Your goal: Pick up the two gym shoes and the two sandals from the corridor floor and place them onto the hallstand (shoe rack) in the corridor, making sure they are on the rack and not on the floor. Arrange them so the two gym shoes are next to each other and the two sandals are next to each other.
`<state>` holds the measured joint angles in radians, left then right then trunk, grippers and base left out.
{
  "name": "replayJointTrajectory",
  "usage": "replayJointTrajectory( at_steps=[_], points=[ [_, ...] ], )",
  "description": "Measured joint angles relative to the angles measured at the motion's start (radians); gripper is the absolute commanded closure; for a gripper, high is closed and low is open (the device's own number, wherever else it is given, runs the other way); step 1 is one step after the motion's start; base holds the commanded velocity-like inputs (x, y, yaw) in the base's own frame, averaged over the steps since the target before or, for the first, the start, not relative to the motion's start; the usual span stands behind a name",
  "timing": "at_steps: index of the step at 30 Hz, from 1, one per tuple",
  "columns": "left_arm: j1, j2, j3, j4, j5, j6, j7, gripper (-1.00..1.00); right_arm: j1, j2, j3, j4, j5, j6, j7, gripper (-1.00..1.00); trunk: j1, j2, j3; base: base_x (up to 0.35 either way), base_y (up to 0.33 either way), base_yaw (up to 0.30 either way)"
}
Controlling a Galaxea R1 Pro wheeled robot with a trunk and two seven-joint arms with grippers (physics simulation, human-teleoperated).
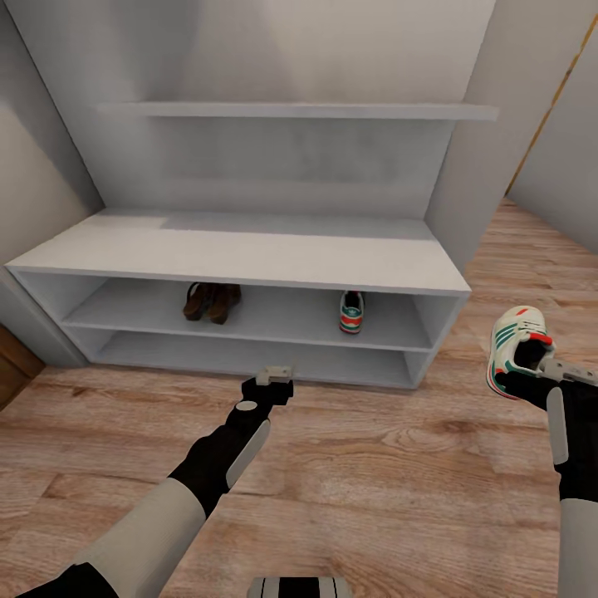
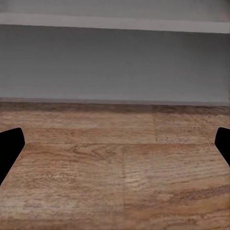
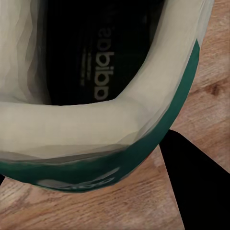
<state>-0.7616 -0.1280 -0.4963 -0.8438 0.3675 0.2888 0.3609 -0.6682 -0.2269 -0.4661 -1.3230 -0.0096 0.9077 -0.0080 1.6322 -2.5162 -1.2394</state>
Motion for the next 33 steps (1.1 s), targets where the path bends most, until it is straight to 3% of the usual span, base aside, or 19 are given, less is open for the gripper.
replayJointTrajectory(
  at_steps=[7,21,27,33],
  points=[
    [0.0,0.0,0.0,0.0,0.0,0.0,0.0,-1.0,0.0,0.0,0.0,0.0,0.0,0.0,0.0,1.0,0.0,0.0,0.0,-0.07,0.0,0.0],
    [0.0,0.002,0.002,0.0,-0.002,0.0,0.005,-1.0,0.0,0.0,0.001,0.0,0.0,0.0,0.0,1.0,0.0,0.0,0.0,-0.263,0.0,0.0],
    [0.0,0.047,0.005,0.0,0.005,-0.001,0.001,-1.0,0.0,0.0,0.001,0.0,0.0,0.0,0.0,1.0,0.0,0.0,0.0,-0.022,0.0,0.0],
    [0.0,0.058,0.005,0.0,0.006,-0.001,0.001,-1.0,0.0,0.0,0.001,0.0,0.0,0.0,0.0,1.0,0.0,0.0,0.0,-0.107,0.084,0.0]
  ],
)
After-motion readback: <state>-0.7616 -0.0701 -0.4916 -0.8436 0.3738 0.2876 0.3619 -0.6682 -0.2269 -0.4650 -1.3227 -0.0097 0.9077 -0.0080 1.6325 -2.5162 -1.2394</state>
